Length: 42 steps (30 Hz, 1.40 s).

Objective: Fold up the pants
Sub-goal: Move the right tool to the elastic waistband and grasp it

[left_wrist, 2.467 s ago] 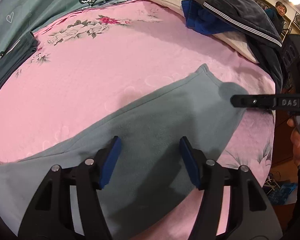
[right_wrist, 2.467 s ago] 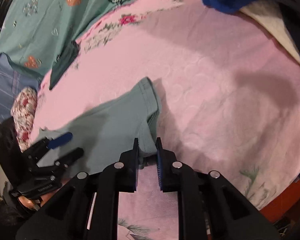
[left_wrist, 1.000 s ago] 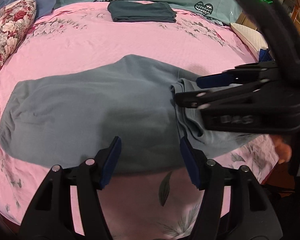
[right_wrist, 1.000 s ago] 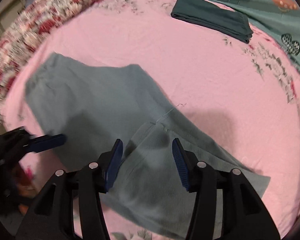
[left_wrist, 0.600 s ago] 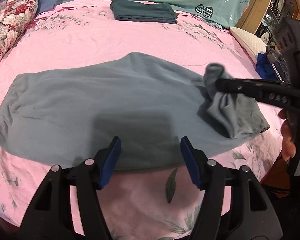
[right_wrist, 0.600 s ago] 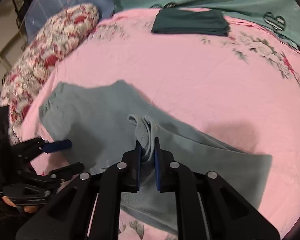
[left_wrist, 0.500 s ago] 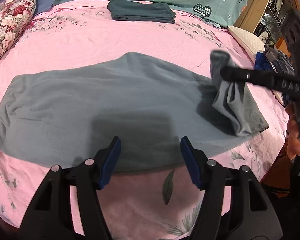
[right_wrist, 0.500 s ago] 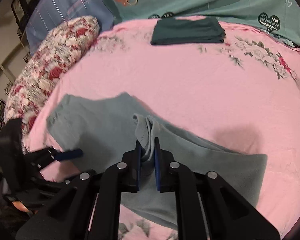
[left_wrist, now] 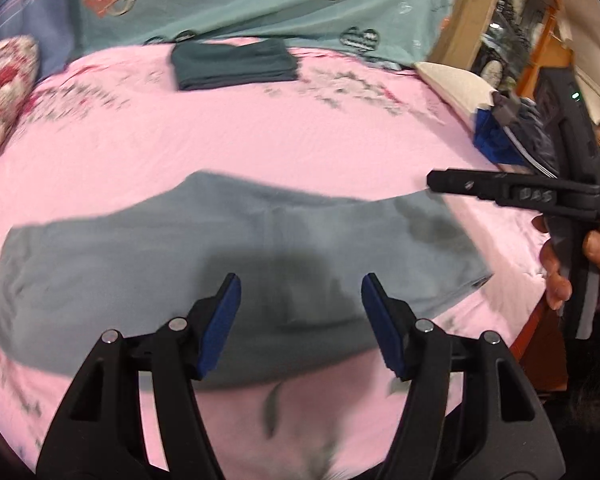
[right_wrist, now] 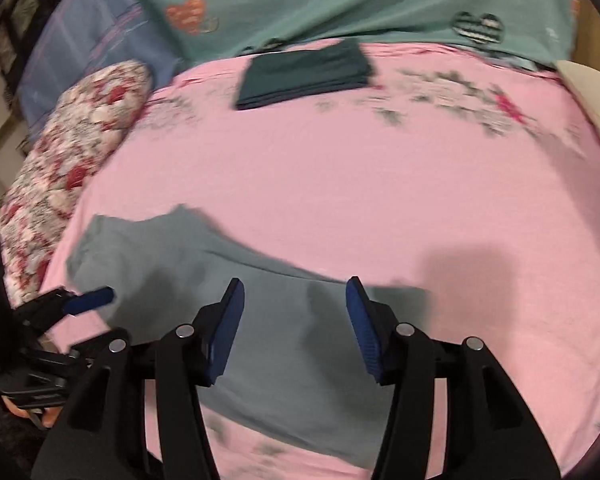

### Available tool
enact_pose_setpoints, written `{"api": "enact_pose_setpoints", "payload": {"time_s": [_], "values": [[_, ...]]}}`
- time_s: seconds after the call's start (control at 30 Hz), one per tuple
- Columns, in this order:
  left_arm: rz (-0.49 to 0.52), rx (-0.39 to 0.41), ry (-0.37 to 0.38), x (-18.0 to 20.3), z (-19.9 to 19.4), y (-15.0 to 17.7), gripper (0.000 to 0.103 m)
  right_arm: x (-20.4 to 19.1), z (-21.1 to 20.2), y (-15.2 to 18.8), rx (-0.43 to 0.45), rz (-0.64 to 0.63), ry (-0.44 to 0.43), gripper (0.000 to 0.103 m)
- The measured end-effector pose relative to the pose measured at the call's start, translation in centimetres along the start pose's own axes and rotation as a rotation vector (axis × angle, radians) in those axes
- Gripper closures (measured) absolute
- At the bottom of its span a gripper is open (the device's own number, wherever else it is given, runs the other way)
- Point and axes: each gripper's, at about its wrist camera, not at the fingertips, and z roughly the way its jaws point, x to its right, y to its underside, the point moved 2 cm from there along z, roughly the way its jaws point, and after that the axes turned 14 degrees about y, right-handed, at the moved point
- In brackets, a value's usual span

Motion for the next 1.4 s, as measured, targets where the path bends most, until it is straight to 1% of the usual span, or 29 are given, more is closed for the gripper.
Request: {"api": "enact_pose_setpoints", "payload": {"time_s": [0.03,0.07,0.1,0.13,0.2,0.23,0.33,0.4,0.47,0.5,0.57,0.6,0.67,0.7,0.77,0.83,0.87,0.93,0.97,1.0,1.03,1.07,1.1,1.13,1.17,1.2,1.27,1.33,1.4], "values": [[0.012,-0.011,0.024,0.9,1.1,-0.5,0.039,1.4,0.6,0.3,-0.020,0.023,0.015,0.060],[0.027,-0.031,0.057,1.8,2.4,-0.8,0.039,2.3,1.4,0.5,-0.037,0.038,0.012,0.071],[0.039,-0.051,0.069,2.4,3.7,-0.9,0.039,3.0,2.4,0.7,-0.062,0.044,0.017,0.077],[0.046,-0.076,0.060,2.6,5.0,-0.8,0.039,3.1,3.3,1.0,-0.081,0.045,0.022,0.078],[0.009,-0.148,0.028,1.7,7.7,-0.3,0.040,3.3,5.8,2.1,-0.143,0.036,0.029,0.082],[-0.002,-0.152,0.023,1.2,8.2,-0.1,0.041,3.0,5.9,2.5,-0.122,0.018,0.041,0.083],[0.012,-0.138,0.013,1.5,7.5,-0.1,0.041,3.5,4.2,2.8,-0.094,0.023,0.019,0.083],[0.004,-0.138,0.018,1.7,6.9,-0.1,0.040,3.5,1.7,3.7,-0.064,-0.024,0.000,0.083],[0.016,-0.134,0.020,1.8,6.4,0.2,0.039,3.0,0.1,5.2,-0.072,-0.096,-0.005,0.083],[0.029,-0.139,0.008,1.9,6.4,0.4,0.039,2.8,-0.1,6.2,-0.085,-0.133,0.011,0.083],[0.035,-0.164,-0.024,1.6,7.1,1.0,0.039,2.7,1.0,8.3,-0.136,-0.173,0.047,0.083],[0.040,-0.158,-0.032,1.5,7.3,1.2,0.039,2.8,1.2,8.8,-0.117,-0.181,0.053,0.083],[0.043,-0.147,-0.037,1.8,7.0,0.9,0.039,3.0,0.7,8.7,-0.112,-0.169,0.065,0.083],[0.038,-0.142,-0.029,1.8,6.7,0.9,0.039,2.9,0.0,8.5,-0.095,-0.165,0.065,0.083],[0.038,-0.147,-0.029,1.6,6.6,1.1,0.039,2.5,-0.8,8.7,-0.077,-0.191,0.059,0.083],[0.040,-0.142,-0.030,1.2,6.8,1.4,0.039,1.8,0.2,9.8,-0.127,-0.241,0.080,0.082],[0.035,-0.140,-0.027,1.2,6.8,1.5,0.039,1.8,0.4,9.9,-0.116,-0.247,0.086,0.082],[0.028,-0.108,-0.015,1.2,5.9,1.5,0.039,1.7,-0.2,9.1,-0.129,-0.238,0.082,0.081],[0.025,-0.086,-0.016,1.2,5.0,1.6,0.039,1.4,-0.9,8.2,-0.111,-0.235,0.064,0.080],[0.016,-0.053,-0.029,1.0,3.6,1.8,0.039,0.7,-1.6,6.9,-0.088,-0.240,0.031,0.074],[0.001,-0.030,-0.036,0.7,2.3,2.0,0.038,-0.3,-2.3,5.7,-0.067,-0.254,0.001,0.069],[-0.025,0.001,-0.040,0.0,0.6,2.3,0.036,-1.7,-2.8,4.3,-0.047,-0.271,-0.029,0.059],[-0.064,0.049,-0.066,-1.1,-1.7,2.7,0.033,-3.4,-3.2,2.8,-0.031,-0.291,-0.067,0.055],[-0.099,0.090,-0.099,-2.3,-3.7,3.1,0.025,-5.9,-3.4,1.1,-0.023,-0.324,-0.132,0.055],[-0.150,0.135,-0.133,-3.8,-5.9,3.6,0.024,-8.2,-3.3,-0.2,-0.027,-0.358,-0.189,0.054],[-0.225,0.183,-0.156,-6.0,-8.3,4.4,0.024,-11.0,-3.2,-1.5,-0.028,-0.400,-0.242,0.053],[-0.341,0.242,-0.196,-9.6,-11.6,5.6,0.024,-16.9,-2.2,-3.7,-0.031,-0.483,-0.321,0.049],[-0.447,0.269,-0.241,-13.1,-13.7,7.1,0.024,-23.3,-0.1,-5.9,-0.056,-0.556,-0.396,0.048],[-0.530,0.287,-0.200,-15.6,-14.6,8.2,0.026,-28.8,2.1,-6.9,-0.115,-0.626,-0.448,0.047]]}}
